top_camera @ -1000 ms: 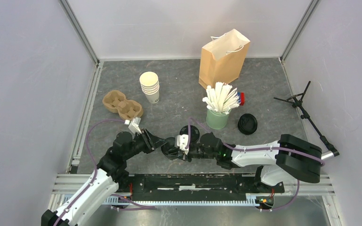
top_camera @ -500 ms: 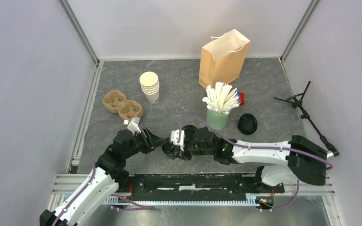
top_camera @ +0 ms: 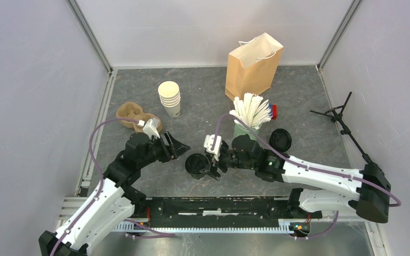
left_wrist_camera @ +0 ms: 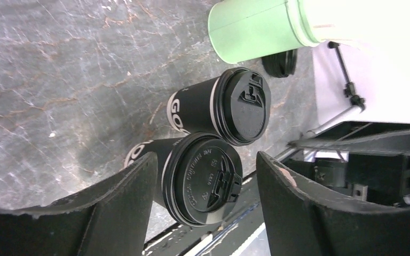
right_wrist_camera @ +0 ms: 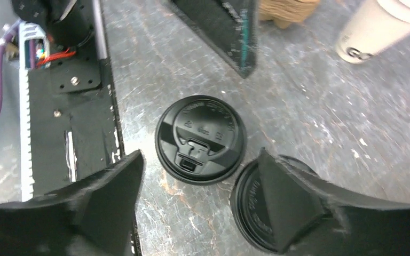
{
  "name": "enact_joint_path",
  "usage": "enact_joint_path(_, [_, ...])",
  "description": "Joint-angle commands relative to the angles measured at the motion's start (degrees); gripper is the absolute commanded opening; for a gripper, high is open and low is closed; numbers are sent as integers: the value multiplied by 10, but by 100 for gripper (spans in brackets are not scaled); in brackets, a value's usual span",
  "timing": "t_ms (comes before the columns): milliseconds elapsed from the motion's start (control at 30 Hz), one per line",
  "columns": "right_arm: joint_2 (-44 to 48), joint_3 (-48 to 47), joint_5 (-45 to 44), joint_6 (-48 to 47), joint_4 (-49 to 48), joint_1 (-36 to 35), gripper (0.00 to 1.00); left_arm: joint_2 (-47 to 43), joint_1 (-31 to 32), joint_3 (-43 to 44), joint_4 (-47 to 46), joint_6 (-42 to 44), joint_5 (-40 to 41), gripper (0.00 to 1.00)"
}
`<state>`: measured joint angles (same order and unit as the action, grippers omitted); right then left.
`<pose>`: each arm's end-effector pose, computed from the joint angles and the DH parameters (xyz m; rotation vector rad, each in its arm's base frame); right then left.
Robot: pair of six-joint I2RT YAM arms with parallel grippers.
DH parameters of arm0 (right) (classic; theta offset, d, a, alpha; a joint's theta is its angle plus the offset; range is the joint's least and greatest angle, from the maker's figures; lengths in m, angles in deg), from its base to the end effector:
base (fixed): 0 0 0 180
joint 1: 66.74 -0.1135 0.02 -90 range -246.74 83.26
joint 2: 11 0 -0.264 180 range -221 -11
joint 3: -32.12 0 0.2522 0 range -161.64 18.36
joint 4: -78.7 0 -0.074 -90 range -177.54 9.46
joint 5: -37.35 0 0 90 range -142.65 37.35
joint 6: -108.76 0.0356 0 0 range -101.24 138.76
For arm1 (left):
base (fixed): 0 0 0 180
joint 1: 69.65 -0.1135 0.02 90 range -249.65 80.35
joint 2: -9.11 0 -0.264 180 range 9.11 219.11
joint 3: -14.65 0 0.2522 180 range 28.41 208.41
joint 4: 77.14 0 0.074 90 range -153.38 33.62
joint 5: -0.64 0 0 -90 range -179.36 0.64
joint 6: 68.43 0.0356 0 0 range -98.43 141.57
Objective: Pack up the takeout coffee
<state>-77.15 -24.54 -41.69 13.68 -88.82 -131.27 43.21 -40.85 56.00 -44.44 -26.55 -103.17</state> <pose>0.1070 0.2404 0.2726 -1.2762 1.6038 0.8548 0.1270 -0.0795 0.2467 -0.2007 2.1693 -1.0593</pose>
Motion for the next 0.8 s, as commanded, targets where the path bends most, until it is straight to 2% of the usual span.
enact_joint_path(0, [50,-31,-133,-6,37,4,97,40,-1,64,32,100,48,78])
enact_joint_path(133, [95,-33,-235,-14,43,7,98,86,0,99,13,141,70,89])
enact_joint_path(167, [104,-32,-247,-16,42,8,98,100,0,106,5,148,65,97])
enact_joint_path(200, [112,-32,-265,-17,39,9,98,119,0,117,-1,153,61,100])
enact_joint_path(367, [129,-52,-371,-32,20,12,98,188,-1,182,10,183,55,100])
enact_joint_path(533, [117,-86,-416,-52,-7,35,98,186,-1,229,77,214,162,100])
enact_joint_path(667, [69,-158,-425,-37,11,89,98,179,-1,258,149,259,199,100])
enact_joint_path(767, [35,-197,-405,-30,36,120,98,156,-1,234,151,275,196,100])
